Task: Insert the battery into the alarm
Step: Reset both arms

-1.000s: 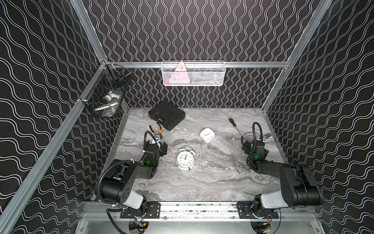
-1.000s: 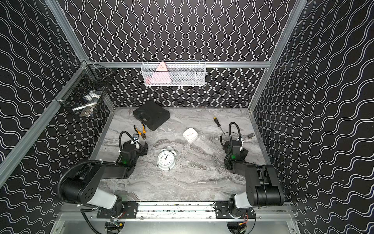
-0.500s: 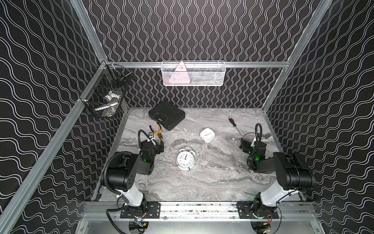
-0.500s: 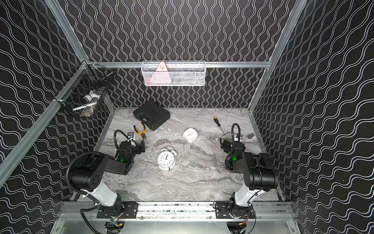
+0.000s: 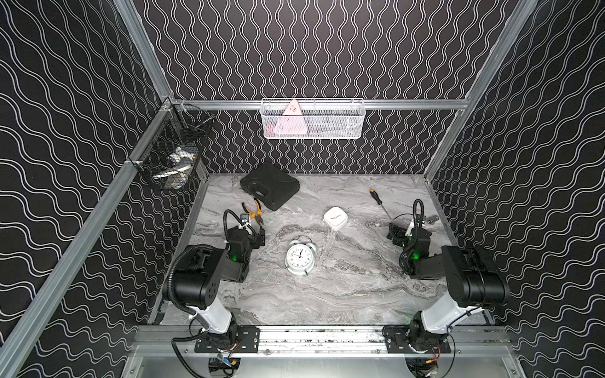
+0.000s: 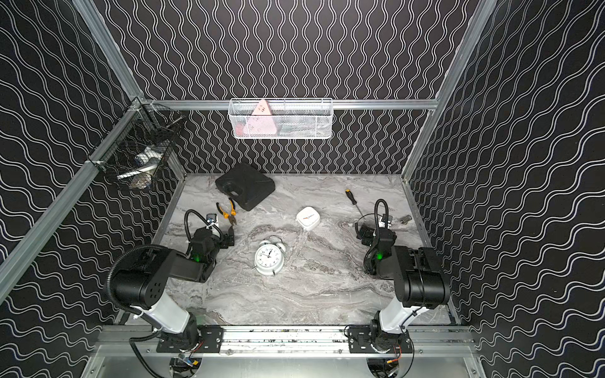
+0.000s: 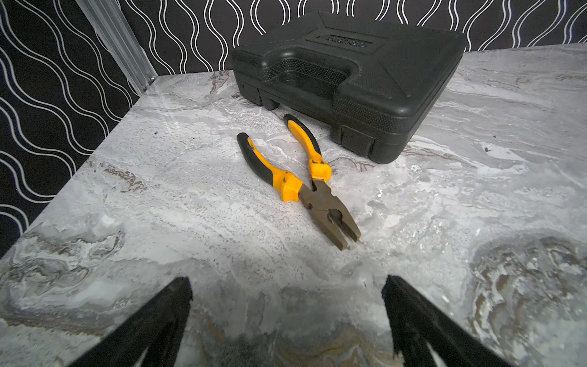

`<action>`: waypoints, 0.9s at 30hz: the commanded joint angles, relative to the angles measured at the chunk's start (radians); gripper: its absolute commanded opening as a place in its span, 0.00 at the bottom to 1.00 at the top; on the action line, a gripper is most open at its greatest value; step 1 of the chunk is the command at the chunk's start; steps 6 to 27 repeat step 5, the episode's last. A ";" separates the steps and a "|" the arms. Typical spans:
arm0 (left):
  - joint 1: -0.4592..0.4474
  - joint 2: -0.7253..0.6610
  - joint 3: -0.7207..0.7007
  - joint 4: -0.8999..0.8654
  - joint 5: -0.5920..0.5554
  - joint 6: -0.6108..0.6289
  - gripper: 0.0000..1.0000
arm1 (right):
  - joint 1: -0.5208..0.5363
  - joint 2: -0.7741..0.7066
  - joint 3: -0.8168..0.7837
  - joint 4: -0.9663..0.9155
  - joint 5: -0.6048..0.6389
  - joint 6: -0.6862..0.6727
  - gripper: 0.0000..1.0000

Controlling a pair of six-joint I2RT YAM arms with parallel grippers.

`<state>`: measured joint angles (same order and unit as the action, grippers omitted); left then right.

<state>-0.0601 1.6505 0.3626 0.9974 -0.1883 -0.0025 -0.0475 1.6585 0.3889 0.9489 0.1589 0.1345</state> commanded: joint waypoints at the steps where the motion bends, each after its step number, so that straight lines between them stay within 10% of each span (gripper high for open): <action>1: -0.002 0.005 0.009 0.029 -0.007 -0.002 0.99 | 0.001 0.000 0.001 0.043 -0.006 -0.015 1.00; 27: -0.003 0.002 0.003 0.039 -0.005 -0.002 0.99 | 0.001 0.000 -0.001 0.044 -0.007 -0.013 1.00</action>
